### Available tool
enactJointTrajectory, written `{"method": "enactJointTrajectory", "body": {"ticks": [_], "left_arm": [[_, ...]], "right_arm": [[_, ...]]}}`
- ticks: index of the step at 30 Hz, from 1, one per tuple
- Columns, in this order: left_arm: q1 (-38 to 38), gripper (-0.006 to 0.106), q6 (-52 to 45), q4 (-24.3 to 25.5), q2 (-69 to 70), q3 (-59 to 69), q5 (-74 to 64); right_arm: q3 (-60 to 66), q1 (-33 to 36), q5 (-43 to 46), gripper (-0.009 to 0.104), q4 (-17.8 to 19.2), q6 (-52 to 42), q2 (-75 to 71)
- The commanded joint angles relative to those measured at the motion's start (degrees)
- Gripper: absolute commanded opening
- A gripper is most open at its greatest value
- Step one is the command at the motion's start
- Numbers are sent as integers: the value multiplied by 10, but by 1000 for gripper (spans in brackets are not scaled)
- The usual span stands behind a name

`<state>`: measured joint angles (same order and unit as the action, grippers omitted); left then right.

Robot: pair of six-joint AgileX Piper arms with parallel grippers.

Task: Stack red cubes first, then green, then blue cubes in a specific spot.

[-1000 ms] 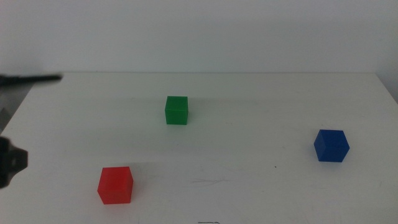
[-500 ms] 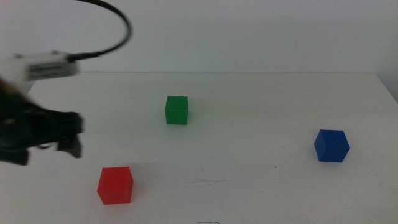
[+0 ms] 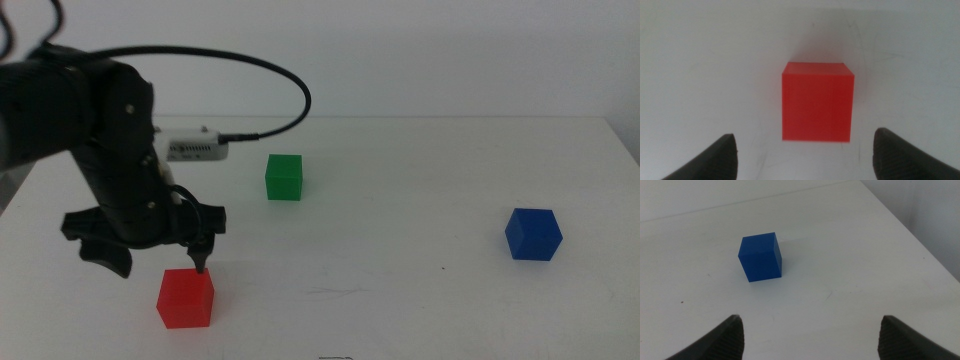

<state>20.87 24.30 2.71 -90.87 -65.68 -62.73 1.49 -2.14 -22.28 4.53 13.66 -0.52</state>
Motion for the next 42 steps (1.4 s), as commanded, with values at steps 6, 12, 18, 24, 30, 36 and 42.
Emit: {"method": "enactJointTrajectory", "body": {"ticks": [6,12,18,24,30,36,42], "left_arm": [[4,91,-6,-9,-24,-17,35],[4,91,-6,-9,-54,-17,44],[4,91,-6,-9,-88,-15,49],[3,76,-6,-9,-93,-15,49],[3,37,-4,-14,-93,-15,49],[3,7,-5,-37,-76,-20,47],[44,2,38,-22,-75,-101,-30]], "right_arm": [[-9,-3,40,94,7,-5,-13],[-9,-3,40,94,7,-5,-13],[-9,-3,40,94,7,-5,-13],[-9,-3,40,94,7,-5,-13],[-9,-3,40,94,7,-5,-13],[-9,-3,40,94,7,-5,-13],[-9,-3,40,94,7,-5,-13]]}}
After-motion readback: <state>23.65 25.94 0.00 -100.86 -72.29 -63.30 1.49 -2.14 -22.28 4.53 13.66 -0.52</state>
